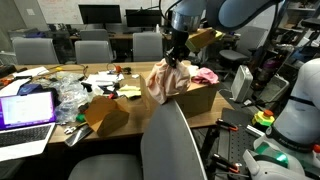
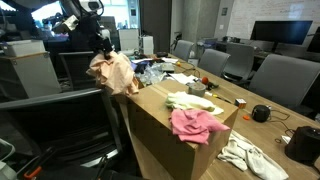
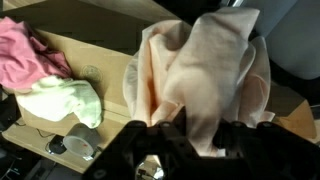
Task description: Pick up two clothes from the box and put them on the chair's headrest
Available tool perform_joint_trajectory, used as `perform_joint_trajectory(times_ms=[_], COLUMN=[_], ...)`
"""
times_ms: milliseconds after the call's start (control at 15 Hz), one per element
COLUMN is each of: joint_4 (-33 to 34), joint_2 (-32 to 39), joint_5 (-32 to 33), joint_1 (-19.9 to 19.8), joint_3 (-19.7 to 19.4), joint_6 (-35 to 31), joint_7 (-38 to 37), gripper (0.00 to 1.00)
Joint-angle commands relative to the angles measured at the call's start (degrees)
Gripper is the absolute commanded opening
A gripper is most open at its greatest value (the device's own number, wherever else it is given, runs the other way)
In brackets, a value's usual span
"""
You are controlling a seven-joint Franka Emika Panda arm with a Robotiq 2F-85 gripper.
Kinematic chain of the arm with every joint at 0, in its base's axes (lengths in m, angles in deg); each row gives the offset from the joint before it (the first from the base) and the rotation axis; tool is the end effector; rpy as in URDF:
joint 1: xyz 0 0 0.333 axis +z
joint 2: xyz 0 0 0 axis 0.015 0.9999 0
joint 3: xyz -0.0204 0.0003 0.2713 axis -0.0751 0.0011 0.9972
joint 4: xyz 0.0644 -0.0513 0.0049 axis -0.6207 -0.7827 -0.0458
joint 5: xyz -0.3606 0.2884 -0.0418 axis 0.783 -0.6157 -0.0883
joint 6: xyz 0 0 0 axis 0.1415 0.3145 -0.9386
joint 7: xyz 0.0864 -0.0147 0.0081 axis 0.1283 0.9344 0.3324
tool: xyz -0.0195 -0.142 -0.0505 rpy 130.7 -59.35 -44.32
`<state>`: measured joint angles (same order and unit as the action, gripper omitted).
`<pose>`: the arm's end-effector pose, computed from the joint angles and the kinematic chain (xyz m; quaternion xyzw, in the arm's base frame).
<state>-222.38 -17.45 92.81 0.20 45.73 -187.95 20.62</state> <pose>0.5262 0.0413 0.3330 0.9659 -0.1824 0.1344 0.1252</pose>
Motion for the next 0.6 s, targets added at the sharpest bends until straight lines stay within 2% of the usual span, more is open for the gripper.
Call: perform_joint_trajectory(times_ms=[0, 533], joint_4=[-3.90, -9.10], joint_2=[-6.56, -13.79], joint_5=[0.63, -1.75], joint_1=[1.69, 9.14], joint_3=[3.04, 5.64], joint_6=[1.00, 2.23], joint_7=[4.34, 22.52], gripper=[0.04, 0.04])
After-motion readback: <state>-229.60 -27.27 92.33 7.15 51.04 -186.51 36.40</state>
